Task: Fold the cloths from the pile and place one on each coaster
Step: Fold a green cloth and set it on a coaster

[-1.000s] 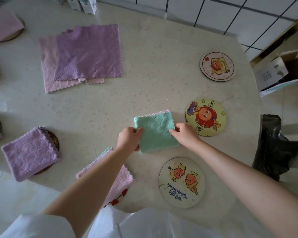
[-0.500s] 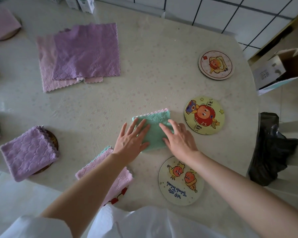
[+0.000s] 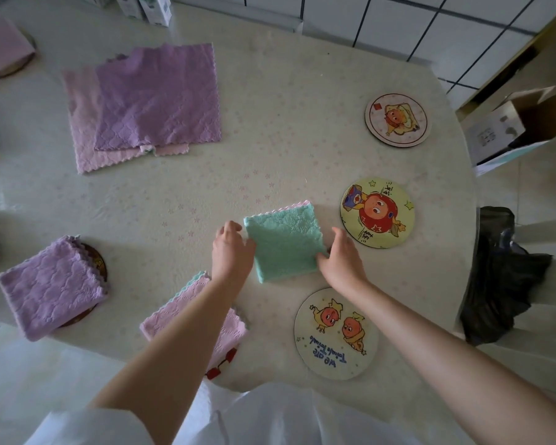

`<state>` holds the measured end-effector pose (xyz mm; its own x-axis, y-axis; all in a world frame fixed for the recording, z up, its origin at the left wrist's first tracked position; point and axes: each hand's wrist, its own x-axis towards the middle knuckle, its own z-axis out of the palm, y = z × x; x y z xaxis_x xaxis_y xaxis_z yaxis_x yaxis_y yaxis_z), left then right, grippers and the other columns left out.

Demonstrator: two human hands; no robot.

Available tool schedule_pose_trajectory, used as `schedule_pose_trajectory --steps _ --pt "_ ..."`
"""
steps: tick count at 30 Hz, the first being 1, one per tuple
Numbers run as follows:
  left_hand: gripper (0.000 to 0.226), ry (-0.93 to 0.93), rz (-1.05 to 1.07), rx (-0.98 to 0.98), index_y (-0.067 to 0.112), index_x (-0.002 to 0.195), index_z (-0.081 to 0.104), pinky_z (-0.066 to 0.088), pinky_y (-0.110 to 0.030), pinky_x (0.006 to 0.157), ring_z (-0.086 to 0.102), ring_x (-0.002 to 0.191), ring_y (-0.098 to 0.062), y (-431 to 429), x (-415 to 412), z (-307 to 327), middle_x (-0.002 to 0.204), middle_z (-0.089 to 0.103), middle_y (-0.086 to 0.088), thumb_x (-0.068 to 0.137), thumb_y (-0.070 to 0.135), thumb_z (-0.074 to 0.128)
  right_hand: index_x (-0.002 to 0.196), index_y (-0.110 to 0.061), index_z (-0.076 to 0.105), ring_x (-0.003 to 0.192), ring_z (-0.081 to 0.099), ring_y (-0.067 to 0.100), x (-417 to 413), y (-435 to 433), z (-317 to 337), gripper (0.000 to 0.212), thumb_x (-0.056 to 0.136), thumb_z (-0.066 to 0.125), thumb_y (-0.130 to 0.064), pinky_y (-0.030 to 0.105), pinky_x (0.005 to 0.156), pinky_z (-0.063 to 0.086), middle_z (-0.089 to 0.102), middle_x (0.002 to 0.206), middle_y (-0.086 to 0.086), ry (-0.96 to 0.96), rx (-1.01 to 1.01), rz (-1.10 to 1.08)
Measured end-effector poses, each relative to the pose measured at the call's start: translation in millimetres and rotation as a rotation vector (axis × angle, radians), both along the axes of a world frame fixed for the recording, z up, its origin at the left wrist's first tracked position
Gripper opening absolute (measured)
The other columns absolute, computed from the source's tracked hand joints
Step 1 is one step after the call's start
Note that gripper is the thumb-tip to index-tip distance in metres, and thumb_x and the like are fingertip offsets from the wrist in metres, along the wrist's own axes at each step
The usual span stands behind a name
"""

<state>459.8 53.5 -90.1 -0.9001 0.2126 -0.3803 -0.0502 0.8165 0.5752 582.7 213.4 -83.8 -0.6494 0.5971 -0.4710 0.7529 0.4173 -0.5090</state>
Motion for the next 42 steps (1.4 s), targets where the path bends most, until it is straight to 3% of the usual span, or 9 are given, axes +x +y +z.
schedule_pose_trajectory --steps 4,9,12,14,18,26,30,38,42 --pt "0.016 -0.187 0.173 0.037 0.009 0.101 0.057 0.050 -0.029 0.062 0.057 0.072 -0.015 11 4 6 0.094 0.061 -0.006 0.087 0.018 0.056 0.136 -0.010 0.034 0.071 0.052 0.011 -8 6 8 0.057 0.088 0.061 -0.024 0.020 0.053 0.036 0.055 0.119 0.010 -0.044 -0.198 -0.229" --pt "0.025 -0.455 0.293 0.180 0.010 0.062 0.058 0.049 -0.031 0.054 0.048 0.049 -0.019 11 2 11 0.058 0.057 -0.005 0.082 0.022 0.068 0.133 -0.009 0.040 0.093 0.050 0.017 -6 10 14 0.053 0.088 0.061 -0.030 0.026 0.077 0.038 0.051 0.123 0.005 -0.075 -0.238 -0.254" --pt "0.019 -0.567 0.280 0.218 0.007 0.076 0.063 0.036 -0.024 0.046 0.044 0.047 -0.014 9 11 19 0.064 0.058 -0.004 0.083 0.024 0.068 0.096 -0.009 0.059 0.070 0.053 0.016 3 13 13 0.024 0.084 0.063 -0.031 0.029 0.067 0.042 0.058 0.079 0.000 -0.090 -0.309 -0.274" --pt "0.017 -0.589 0.221 0.190 0.008 0.086 0.064 0.037 -0.022 0.045 0.050 0.050 -0.012 6 21 21 0.073 0.063 -0.005 0.083 0.024 0.068 0.081 -0.009 0.057 0.054 0.039 0.015 16 16 16 0.022 0.083 0.062 -0.030 0.027 0.058 0.033 0.040 0.058 -0.003 -0.089 -0.363 -0.289" --pt "0.020 -0.685 0.142 0.220 0.006 0.098 0.063 0.050 -0.024 0.054 0.061 0.058 -0.014 -2 51 21 0.091 0.071 -0.010 0.084 0.019 0.068 0.104 0.003 0.062 0.066 0.043 0.018 57 18 23 0.036 0.087 0.063 -0.029 0.026 0.054 0.033 0.043 0.070 0.005 -0.070 -0.424 -0.290" --pt "0.010 -0.796 0.038 0.188 0.008 0.091 0.063 0.054 -0.023 0.053 0.061 0.045 -0.010 -11 121 19 0.072 0.067 -0.008 0.083 0.010 0.069 0.070 -0.015 0.052 0.058 0.036 0.016 139 10 11 0.023 0.084 0.063 -0.029 0.030 0.057 0.026 0.039 0.062 0.003 -0.047 -0.302 -0.265" --pt "0.019 -0.849 -0.013 0.143 0.004 0.101 0.063 0.052 -0.024 0.057 0.067 0.051 -0.014 -17 147 16 0.074 0.071 -0.010 0.085 0.013 0.068 0.079 -0.009 0.063 0.068 0.055 0.020 162 2 4 0.019 0.084 0.063 -0.027 0.031 0.061 0.039 0.060 0.070 0.002 -0.040 -0.179 -0.222" --pt "0.020 -0.640 0.081 0.163 0.008 0.094 0.060 0.052 -0.029 0.052 0.066 0.054 -0.022 -17 133 11 0.071 0.071 -0.012 0.080 0.017 0.072 0.105 -0.009 0.062 0.093 0.060 0.024 163 1 3 0.025 0.087 0.064 -0.026 0.026 0.073 0.040 0.067 0.100 0.007 -0.048 -0.062 -0.105" --pt "0.011 -0.381 -0.196 0.001 0.017 0.080 0.066 0.052 -0.025 0.060 0.066 0.063 -0.018 -18 123 8 0.067 0.071 -0.002 0.076 0.025 0.073 0.102 -0.015 0.058 0.092 0.059 0.021 160 5 3 0.024 0.082 0.067 -0.025 0.029 0.077 0.045 0.063 0.099 0.002 -0.068 -0.010 -0.076"
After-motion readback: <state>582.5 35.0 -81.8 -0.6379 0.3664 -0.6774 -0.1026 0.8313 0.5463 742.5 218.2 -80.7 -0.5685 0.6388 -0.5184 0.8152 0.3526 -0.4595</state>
